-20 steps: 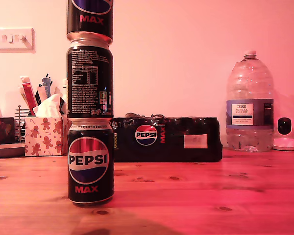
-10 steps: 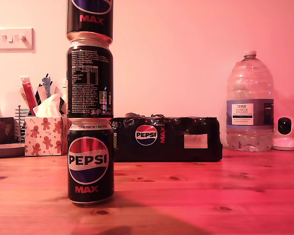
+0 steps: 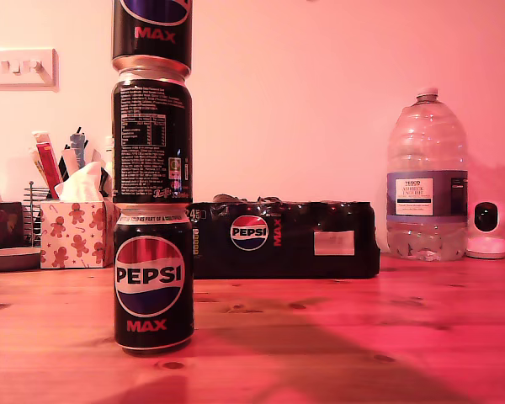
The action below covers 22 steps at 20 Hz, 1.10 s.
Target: Stack up the Pepsi cans on top of each other
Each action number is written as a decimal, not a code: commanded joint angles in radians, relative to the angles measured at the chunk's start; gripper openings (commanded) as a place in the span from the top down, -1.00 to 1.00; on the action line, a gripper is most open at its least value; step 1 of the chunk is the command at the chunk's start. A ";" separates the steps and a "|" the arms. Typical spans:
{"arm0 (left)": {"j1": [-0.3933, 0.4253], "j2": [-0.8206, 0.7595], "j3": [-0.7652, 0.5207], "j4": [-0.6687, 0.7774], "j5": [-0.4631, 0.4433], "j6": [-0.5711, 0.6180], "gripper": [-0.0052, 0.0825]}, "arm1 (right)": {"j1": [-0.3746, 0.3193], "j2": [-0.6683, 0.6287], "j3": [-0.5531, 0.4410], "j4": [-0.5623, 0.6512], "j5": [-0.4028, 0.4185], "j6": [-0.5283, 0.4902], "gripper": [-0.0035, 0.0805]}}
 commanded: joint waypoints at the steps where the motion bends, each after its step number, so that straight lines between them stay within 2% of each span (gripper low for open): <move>1: 0.021 -0.008 -0.015 0.010 -0.002 0.003 0.93 | -0.011 -0.066 -0.080 0.025 0.008 -0.006 0.95; 4: 0.054 -0.008 -0.015 0.010 0.002 -0.003 0.93 | -0.051 -0.167 -0.235 0.104 0.050 0.002 0.95; 9: 0.099 -0.007 -0.015 0.010 0.010 -0.008 0.93 | -0.158 -0.395 -0.544 0.207 0.055 0.025 0.95; 12: 0.112 -0.007 -0.015 0.010 0.025 -0.008 0.93 | -0.283 -0.526 -0.730 0.261 -0.006 0.049 0.95; 15: 0.113 -0.007 -0.015 0.009 0.032 -0.016 0.93 | -0.387 -0.680 -0.898 0.309 -0.116 0.080 0.95; 18: 0.113 -0.007 -0.015 0.008 0.032 -0.016 0.93 | -0.408 -0.851 -1.026 0.312 -0.137 0.108 0.95; 22: 0.113 -0.007 -0.015 0.008 0.032 -0.014 0.93 | -0.405 -1.101 -1.121 0.161 -0.124 0.130 0.95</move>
